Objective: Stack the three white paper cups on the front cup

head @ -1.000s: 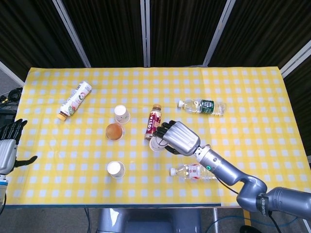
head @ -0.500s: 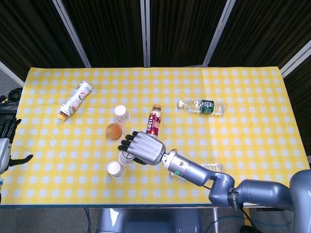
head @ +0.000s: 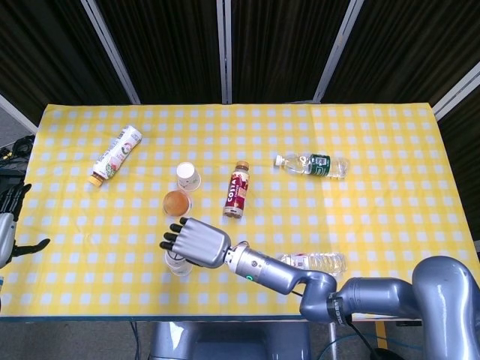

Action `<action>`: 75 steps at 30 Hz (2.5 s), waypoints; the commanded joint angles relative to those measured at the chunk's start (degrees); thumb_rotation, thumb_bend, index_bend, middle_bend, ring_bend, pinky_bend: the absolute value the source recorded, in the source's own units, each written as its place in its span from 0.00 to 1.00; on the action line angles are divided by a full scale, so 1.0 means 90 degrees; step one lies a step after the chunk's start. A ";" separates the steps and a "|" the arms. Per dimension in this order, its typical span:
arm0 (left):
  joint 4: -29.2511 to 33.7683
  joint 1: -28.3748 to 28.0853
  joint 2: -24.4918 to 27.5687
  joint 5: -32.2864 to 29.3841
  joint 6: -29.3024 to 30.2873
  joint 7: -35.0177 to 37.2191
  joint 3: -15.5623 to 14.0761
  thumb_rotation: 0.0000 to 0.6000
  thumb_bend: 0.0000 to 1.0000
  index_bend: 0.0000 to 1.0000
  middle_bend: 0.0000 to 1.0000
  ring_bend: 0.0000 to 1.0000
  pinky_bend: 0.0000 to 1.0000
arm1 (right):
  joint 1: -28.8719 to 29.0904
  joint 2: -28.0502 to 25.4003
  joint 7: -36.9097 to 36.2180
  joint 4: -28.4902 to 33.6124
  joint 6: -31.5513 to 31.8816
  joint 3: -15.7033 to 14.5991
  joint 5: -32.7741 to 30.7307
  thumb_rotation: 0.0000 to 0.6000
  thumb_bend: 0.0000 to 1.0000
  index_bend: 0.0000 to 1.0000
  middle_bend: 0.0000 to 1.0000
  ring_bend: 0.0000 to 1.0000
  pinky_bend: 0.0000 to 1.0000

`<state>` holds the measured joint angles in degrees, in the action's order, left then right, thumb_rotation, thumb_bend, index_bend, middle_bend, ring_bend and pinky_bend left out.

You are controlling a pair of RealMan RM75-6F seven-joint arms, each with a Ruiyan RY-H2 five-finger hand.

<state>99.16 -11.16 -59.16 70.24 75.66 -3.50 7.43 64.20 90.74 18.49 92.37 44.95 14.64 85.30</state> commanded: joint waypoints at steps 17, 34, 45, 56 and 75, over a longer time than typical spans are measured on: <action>-0.0014 -0.0005 0.0046 0.0007 -0.0038 0.0105 0.0012 1.00 0.02 0.00 0.00 0.00 0.00 | 0.0245 0.0457 0.0503 -0.0263 -0.0059 -0.0106 -0.0347 1.00 0.26 0.34 0.33 0.32 0.45; -0.0017 -0.0015 0.0037 -0.0019 -0.0052 0.0081 0.0015 1.00 0.02 0.00 0.00 0.00 0.00 | 0.0166 0.0053 0.0900 0.0153 -0.0014 -0.0153 -0.0799 1.00 0.00 0.00 0.00 0.05 0.29; -0.0020 -0.0016 0.0016 0.0021 -0.0041 0.0075 0.0001 1.00 0.02 0.00 0.00 0.00 0.00 | -0.0886 -0.1488 0.0576 0.0062 0.1476 -0.0930 0.0645 1.00 0.00 0.00 0.00 0.00 0.15; -0.0265 -0.0151 -0.0289 0.0171 -0.0242 0.0034 -0.0094 1.00 0.02 0.00 0.00 0.00 0.00 | -0.3183 -0.2640 -0.0114 0.0226 0.3764 -0.1703 0.0341 1.00 0.00 0.00 0.00 0.00 0.06; -0.0799 -0.1939 -0.0724 0.0306 -0.2050 -0.0094 0.0559 1.00 0.01 0.00 0.00 0.00 0.00 | -0.5064 -0.3011 -0.0792 0.1195 0.4699 -0.1881 -0.0549 1.00 0.00 0.00 0.00 0.00 0.00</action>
<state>93.24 -25.12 -64.59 73.63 60.61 -2.31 10.73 19.29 63.79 11.87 102.55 86.82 -2.46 80.83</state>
